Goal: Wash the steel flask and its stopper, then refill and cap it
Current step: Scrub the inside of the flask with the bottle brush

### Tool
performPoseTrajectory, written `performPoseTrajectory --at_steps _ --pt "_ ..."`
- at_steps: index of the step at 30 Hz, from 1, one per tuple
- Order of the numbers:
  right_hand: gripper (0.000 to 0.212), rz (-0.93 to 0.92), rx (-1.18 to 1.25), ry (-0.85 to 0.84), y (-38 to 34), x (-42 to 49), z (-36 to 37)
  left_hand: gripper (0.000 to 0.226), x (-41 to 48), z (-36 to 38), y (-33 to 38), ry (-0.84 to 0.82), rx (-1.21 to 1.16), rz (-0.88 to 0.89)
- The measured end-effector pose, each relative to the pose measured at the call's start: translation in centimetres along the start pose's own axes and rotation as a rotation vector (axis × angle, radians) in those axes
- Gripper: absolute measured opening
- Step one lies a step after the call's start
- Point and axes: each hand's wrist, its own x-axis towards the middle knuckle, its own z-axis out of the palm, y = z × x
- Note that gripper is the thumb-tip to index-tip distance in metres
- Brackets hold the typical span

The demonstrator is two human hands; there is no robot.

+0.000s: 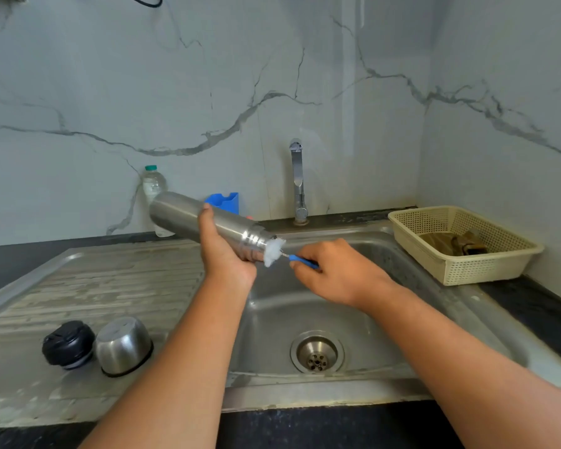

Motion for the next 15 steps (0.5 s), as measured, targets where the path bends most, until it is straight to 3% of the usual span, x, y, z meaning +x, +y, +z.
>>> performPoseTrajectory --at_steps 3,8,11,15 --pt "0.034 0.022 0.03 0.01 0.0 0.3 0.4 0.049 -0.6 0.5 -1.5 -0.035 0.08 -0.026" --pt "0.045 0.012 0.022 0.044 1.0 -0.5 -1.4 0.05 0.6 0.2 0.3 -0.016 -0.04 0.041" --pt "0.036 0.017 0.017 0.021 0.1 0.0 -0.3 0.048 -0.7 0.4 -0.9 -0.037 0.058 0.009" --pt "0.031 0.061 0.028 0.045 0.5 0.2 0.3 0.066 -0.6 0.7 -1.7 -0.078 0.116 -0.028"
